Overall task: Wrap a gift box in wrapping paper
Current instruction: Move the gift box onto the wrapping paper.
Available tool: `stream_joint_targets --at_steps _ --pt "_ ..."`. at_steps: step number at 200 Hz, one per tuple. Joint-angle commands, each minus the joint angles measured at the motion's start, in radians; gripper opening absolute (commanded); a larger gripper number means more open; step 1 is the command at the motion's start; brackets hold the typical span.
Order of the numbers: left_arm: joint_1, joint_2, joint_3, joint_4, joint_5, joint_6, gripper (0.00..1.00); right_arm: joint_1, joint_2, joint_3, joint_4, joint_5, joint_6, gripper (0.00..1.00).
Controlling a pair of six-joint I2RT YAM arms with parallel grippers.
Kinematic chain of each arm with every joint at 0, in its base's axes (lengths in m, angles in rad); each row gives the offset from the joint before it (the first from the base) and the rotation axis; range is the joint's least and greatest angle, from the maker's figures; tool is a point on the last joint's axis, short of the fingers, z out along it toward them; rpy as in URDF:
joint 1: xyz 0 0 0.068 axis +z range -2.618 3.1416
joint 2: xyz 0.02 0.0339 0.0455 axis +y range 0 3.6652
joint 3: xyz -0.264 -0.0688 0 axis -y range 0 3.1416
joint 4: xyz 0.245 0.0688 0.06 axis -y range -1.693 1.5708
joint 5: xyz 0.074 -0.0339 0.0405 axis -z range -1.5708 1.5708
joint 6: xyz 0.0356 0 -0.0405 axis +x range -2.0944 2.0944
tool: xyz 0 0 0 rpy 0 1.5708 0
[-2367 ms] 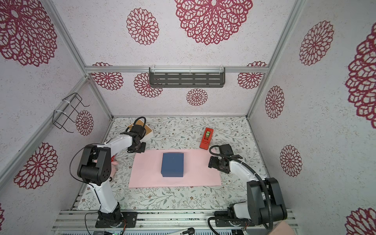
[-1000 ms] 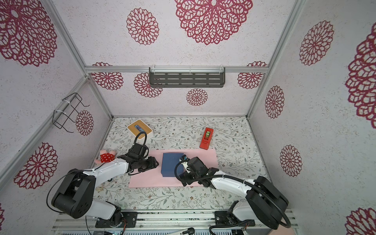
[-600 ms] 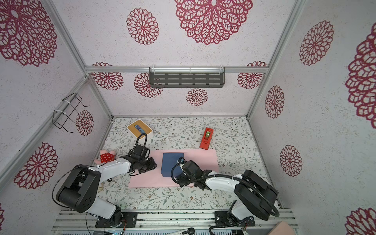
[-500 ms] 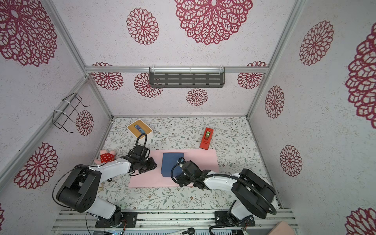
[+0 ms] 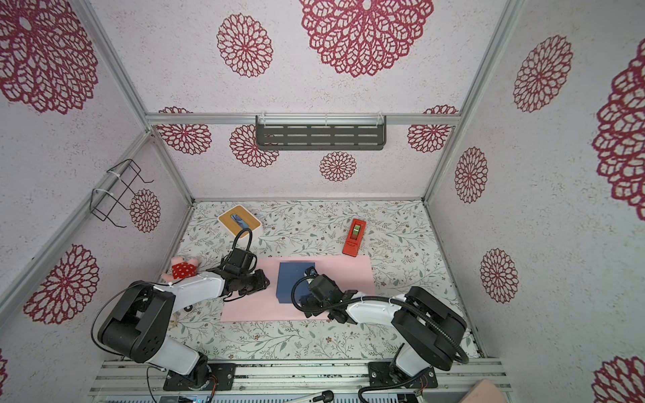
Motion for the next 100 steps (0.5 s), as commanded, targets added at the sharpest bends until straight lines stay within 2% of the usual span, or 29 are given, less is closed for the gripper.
stream_joint_targets --at_steps 1,100 --pt "0.005 0.022 -0.022 -0.005 -0.002 0.002 0.34 0.006 0.003 0.032 0.006 0.043 0.027 0.99" --pt "0.005 0.026 -0.024 0.004 0.005 0.005 0.33 0.006 0.017 0.040 0.006 0.050 0.051 0.99"
